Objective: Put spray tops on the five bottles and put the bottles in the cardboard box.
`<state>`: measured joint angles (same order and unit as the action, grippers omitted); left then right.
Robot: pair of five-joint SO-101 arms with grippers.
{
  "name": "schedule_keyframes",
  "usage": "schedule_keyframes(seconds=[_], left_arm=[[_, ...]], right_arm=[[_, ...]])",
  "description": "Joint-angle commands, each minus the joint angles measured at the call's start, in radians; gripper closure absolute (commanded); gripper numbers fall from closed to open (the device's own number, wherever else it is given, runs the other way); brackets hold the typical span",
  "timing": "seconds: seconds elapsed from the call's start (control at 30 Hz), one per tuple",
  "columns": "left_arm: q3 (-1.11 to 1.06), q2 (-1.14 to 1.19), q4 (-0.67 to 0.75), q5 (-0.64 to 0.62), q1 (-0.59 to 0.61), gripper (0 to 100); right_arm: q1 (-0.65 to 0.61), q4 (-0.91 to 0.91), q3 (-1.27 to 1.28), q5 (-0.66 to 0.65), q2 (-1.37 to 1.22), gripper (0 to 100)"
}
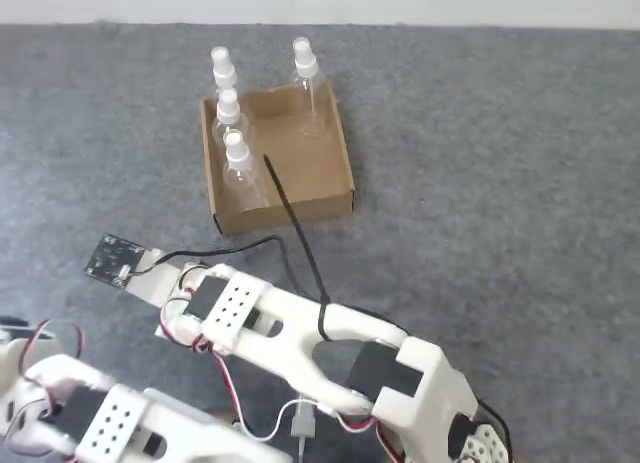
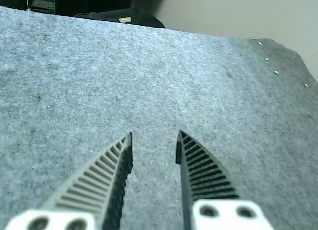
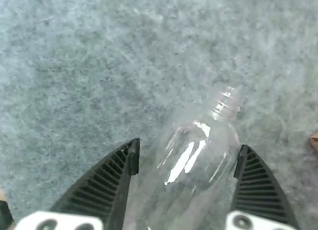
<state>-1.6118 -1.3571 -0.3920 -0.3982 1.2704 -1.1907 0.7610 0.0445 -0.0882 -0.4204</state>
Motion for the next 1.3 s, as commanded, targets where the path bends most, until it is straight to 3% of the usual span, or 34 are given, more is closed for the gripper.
schedule_keyframes(seconds=[0.0,0.27,0.53,0.77,1.27], left_arm=[[0.015,-0.005,0.031,-0.008,0.008,86],[0.015,-0.005,0.031,-0.008,0.008,86],[0.015,-0.005,0.031,-0.008,0.008,86],[0.015,-0.005,0.031,-0.008,0.008,86],[0.015,-0.005,0.031,-0.008,0.002,86]], right_arm=[[-0.005,0.045,-0.038,-0.012,0.01,73.5],[-0.002,0.173,-0.04,-0.012,0.018,74.5],[0.002,0.194,-0.04,-0.014,0.021,96.8],[0.018,0.292,-0.04,-0.015,0.153,96.5],[0.134,0.676,-0.034,-0.089,0.328,96.8]])
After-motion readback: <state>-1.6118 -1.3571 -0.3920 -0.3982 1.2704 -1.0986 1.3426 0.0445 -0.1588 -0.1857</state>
